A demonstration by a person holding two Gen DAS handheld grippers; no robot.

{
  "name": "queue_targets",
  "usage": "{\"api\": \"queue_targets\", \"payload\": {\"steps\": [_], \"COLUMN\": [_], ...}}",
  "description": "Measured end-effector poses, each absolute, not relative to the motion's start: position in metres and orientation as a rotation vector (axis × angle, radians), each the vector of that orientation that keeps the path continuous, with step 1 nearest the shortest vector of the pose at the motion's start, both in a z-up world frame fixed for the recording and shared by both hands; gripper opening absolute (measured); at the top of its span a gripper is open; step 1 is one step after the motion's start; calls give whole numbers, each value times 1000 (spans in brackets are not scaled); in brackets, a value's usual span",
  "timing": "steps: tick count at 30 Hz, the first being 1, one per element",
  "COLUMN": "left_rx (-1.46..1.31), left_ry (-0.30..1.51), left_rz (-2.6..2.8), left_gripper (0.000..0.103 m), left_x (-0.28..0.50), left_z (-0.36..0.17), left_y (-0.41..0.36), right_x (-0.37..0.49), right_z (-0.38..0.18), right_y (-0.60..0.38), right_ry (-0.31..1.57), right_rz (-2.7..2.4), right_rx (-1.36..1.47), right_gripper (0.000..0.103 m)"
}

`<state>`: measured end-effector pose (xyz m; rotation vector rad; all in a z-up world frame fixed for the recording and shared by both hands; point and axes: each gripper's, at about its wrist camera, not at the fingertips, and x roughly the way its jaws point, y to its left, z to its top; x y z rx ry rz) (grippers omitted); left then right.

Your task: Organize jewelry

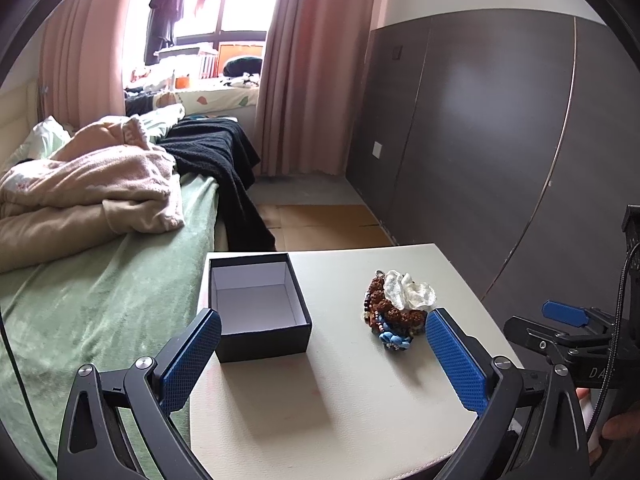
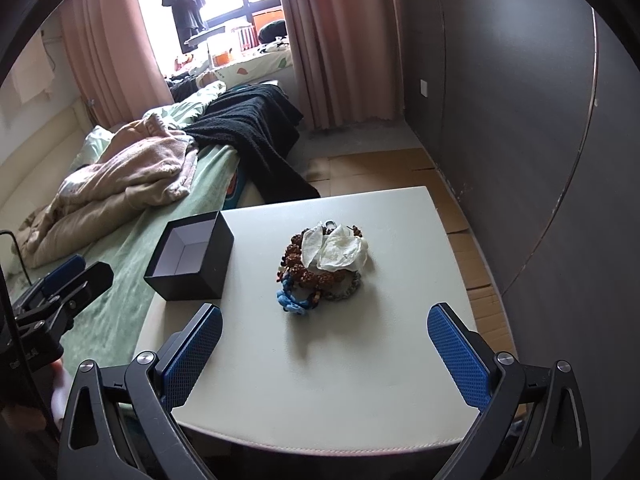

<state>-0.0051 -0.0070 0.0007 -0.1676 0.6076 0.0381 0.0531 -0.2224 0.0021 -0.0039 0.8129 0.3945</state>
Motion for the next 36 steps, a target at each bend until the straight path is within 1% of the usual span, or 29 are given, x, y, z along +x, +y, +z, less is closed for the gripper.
{"api": "queue_targets", "payload": {"steps": [36], "left_rx": [-155], "left_ry": [600], "left_rz": [40], "left_gripper": [102], "left_x": [-11], "left_z": [3], "left_y": [-12], "right_x": [54], "right_z": [9], "right_y": [-239], "right_ry": [799], "right_rz": [370], "right_rx": [9], "right_gripper": [103]}}
